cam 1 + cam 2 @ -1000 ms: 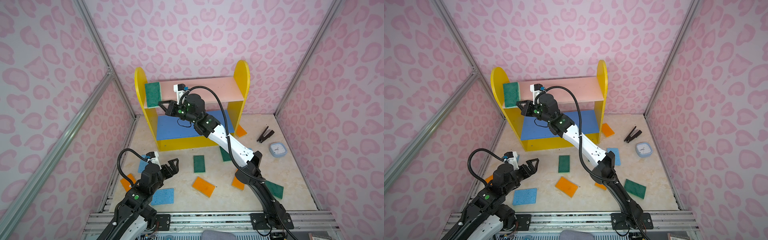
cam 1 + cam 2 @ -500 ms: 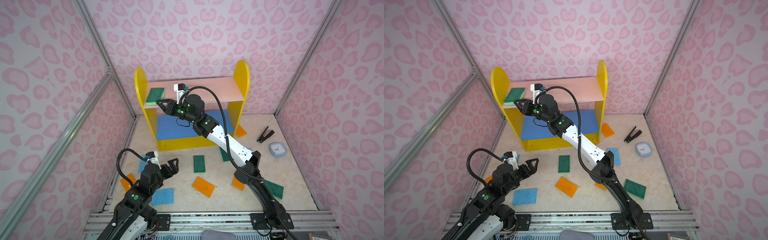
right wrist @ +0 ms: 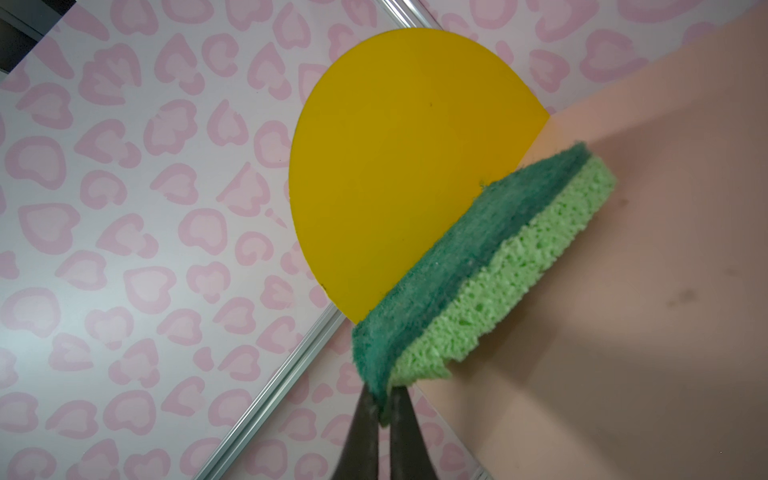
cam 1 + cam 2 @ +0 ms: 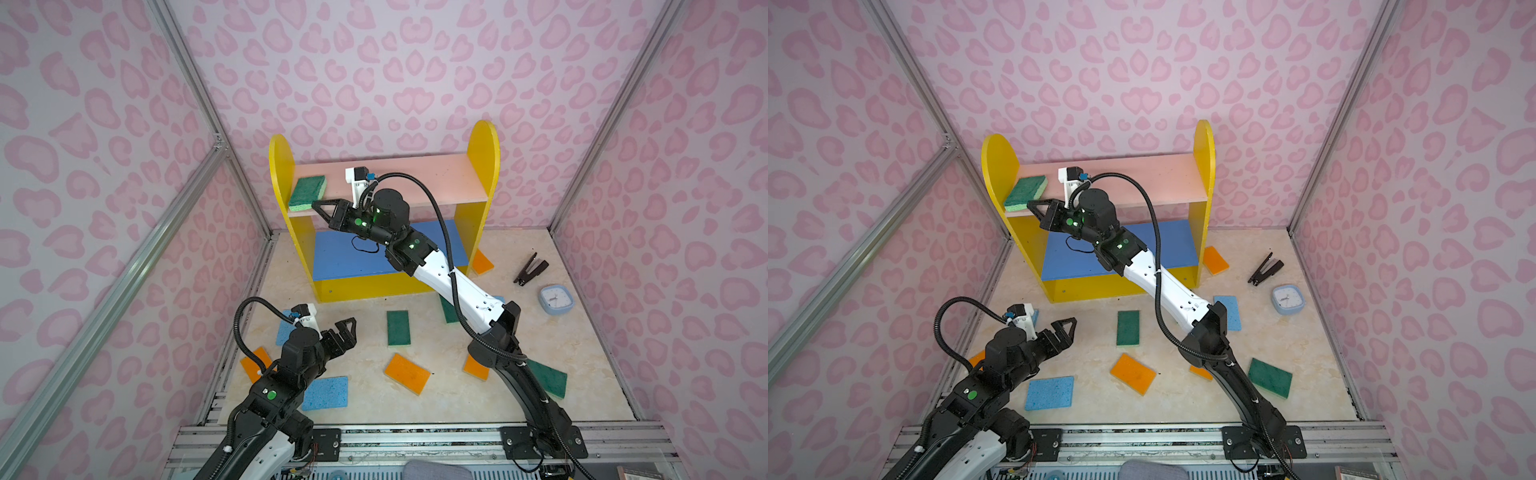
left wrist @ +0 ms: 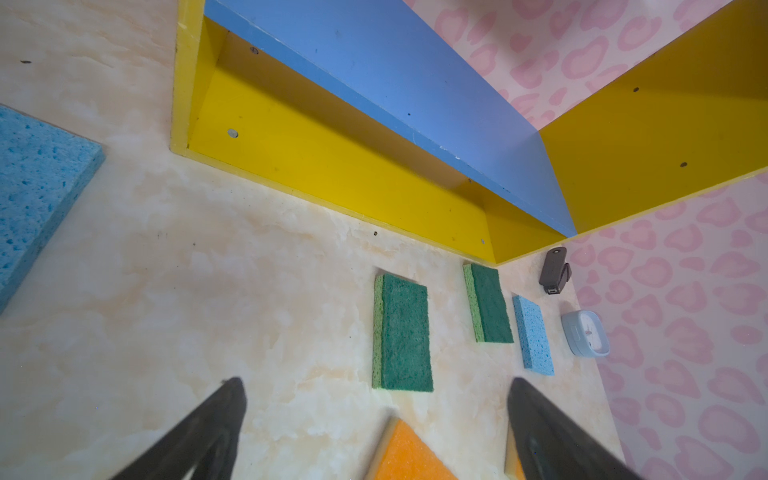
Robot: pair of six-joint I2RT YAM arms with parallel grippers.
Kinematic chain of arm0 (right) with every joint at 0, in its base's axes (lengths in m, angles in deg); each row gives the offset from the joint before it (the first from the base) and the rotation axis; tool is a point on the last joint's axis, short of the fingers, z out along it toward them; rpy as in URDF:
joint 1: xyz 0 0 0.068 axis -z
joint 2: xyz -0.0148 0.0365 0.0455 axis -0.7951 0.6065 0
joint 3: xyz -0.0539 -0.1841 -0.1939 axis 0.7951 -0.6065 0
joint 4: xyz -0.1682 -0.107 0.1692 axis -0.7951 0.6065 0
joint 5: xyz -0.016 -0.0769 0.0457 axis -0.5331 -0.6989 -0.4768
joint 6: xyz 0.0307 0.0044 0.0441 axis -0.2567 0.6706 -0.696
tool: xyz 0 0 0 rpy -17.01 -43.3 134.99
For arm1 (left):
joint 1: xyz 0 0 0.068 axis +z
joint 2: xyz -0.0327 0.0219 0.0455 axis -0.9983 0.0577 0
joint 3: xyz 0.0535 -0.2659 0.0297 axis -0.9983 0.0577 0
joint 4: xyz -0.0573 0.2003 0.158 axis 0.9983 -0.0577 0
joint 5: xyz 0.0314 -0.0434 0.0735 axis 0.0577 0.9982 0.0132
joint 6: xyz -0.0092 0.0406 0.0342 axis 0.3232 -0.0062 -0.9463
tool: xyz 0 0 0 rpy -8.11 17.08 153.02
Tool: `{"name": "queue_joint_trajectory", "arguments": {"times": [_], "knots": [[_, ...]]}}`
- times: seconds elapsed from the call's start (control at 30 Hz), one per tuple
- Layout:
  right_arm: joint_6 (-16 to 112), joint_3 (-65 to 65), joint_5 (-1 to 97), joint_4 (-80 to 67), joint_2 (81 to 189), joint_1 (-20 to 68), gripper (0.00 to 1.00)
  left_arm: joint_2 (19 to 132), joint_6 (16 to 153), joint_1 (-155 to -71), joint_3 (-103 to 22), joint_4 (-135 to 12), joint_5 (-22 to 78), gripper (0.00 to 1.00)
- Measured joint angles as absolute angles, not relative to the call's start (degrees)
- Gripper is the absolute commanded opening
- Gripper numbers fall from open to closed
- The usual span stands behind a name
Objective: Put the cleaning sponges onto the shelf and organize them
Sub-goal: 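Lower the sponge onto the pink shelf and open the right gripper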
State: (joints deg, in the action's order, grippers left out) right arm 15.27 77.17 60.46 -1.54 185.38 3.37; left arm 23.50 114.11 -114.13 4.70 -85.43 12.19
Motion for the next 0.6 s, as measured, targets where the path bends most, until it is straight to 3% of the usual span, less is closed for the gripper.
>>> {"name": "queue_joint_trajectory", "arguments": {"times": [0.6], "knots": [[12.34, 77.24, 65.44, -7.69, 187.13, 4.37, 0.03, 23.98, 114.07, -114.13, 4.52, -85.50, 12.12, 0.99]]}}
